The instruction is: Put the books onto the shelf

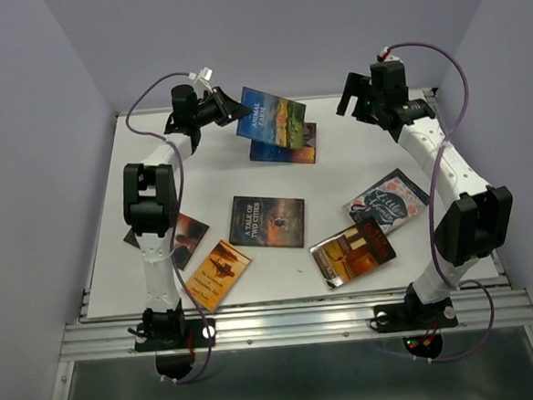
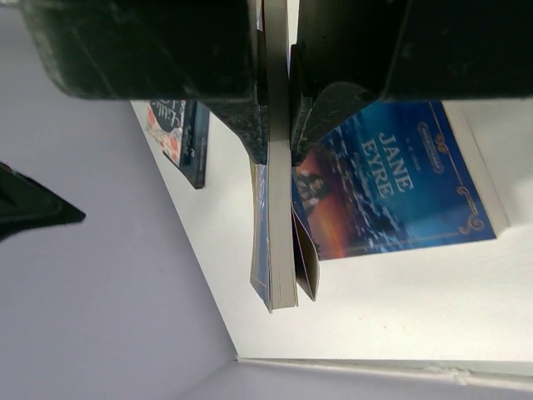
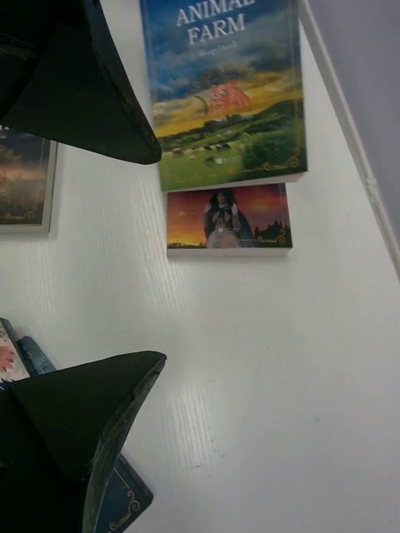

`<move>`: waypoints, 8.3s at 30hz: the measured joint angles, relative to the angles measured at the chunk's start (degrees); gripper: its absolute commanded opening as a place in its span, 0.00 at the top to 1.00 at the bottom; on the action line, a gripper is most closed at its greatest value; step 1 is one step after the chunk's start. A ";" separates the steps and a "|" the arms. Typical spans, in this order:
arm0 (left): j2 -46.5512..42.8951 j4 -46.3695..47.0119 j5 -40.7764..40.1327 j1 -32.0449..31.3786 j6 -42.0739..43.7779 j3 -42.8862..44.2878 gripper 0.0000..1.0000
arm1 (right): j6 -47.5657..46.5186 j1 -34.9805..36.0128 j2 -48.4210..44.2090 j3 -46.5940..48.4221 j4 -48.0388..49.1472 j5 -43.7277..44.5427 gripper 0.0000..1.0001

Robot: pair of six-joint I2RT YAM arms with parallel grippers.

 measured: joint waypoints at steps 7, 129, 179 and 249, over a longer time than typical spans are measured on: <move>11.61 -9.33 -2.82 -0.44 0.61 16.52 1.00 | 1.99 0.09 -3.26 -4.02 2.91 0.09 0.00; 18.25 -41.88 -18.91 -4.68 19.37 29.75 0.01 | -15.82 0.02 36.09 13.27 4.28 -6.43 0.00; -43.12 -33.44 -36.46 -11.91 9.38 -41.33 0.01 | -39.10 20.61 16.00 -6.32 4.02 -17.90 0.00; -24.24 -31.63 -37.59 -10.51 8.15 -32.24 0.04 | 7.85 9.51 8.81 -28.74 9.16 -30.67 0.03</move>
